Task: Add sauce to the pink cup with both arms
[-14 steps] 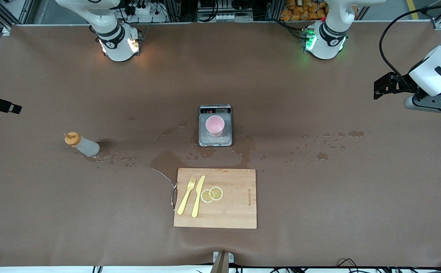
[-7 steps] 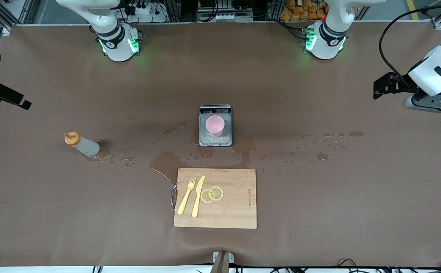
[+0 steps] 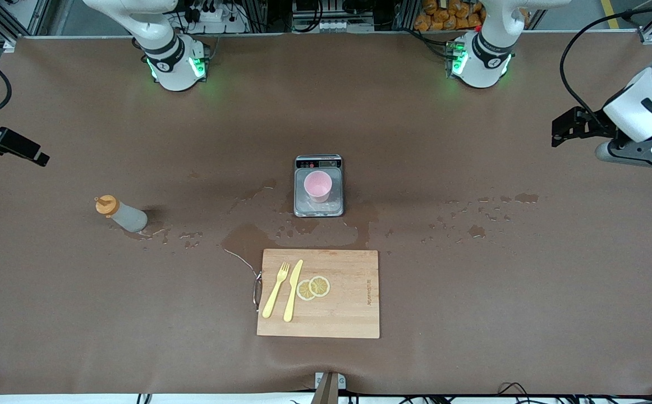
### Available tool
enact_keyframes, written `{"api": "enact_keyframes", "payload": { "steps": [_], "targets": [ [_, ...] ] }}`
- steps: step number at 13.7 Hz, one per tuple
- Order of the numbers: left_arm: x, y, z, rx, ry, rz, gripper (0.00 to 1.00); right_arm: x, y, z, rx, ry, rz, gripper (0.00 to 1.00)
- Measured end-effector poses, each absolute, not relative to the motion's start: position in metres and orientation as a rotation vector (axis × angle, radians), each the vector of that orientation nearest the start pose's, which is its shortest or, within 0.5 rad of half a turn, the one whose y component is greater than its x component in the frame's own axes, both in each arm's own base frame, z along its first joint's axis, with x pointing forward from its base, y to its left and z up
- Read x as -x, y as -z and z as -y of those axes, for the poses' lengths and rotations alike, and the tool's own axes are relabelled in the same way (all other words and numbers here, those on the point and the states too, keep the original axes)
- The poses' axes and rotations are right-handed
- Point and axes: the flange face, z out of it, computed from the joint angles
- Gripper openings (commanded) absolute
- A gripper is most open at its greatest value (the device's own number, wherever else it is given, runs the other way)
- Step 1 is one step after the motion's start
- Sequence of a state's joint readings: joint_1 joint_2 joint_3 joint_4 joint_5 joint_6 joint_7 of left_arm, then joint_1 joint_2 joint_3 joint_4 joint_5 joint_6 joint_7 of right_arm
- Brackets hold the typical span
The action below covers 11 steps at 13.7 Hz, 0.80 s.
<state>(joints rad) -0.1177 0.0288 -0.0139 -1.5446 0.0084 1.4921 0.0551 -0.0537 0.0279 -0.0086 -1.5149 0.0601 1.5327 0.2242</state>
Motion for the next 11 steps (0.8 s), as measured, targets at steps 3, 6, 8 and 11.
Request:
{"api": "enact_keyframes", "payload": {
  "steps": [3,6,8,11],
  "targets": [
    [-0.5501,-0.6139,0.0717,3.114,-0.128,-0.291,1.00,-0.5592,-0.6322,0.0271,3.056,-0.021,-0.434,1.00],
    [-0.5501,-0.6135,0.0717,3.114,-0.129,-0.291,1.00,-0.5598,-0.6332,0.0264,3.057,-0.010,-0.431,1.00],
    [-0.5501,-0.6135,0.0717,3.114,-0.129,-0.291,1.00,-0.5601,-0.6336,0.0258,3.057,-0.005,-0.430,1.00],
    [-0.5501,-0.6135,0.0718,3.114,-0.129,-0.291,1.00,-0.5606,-0.6341,0.0257,3.057,0.003,-0.429,1.00]
  ]
}}
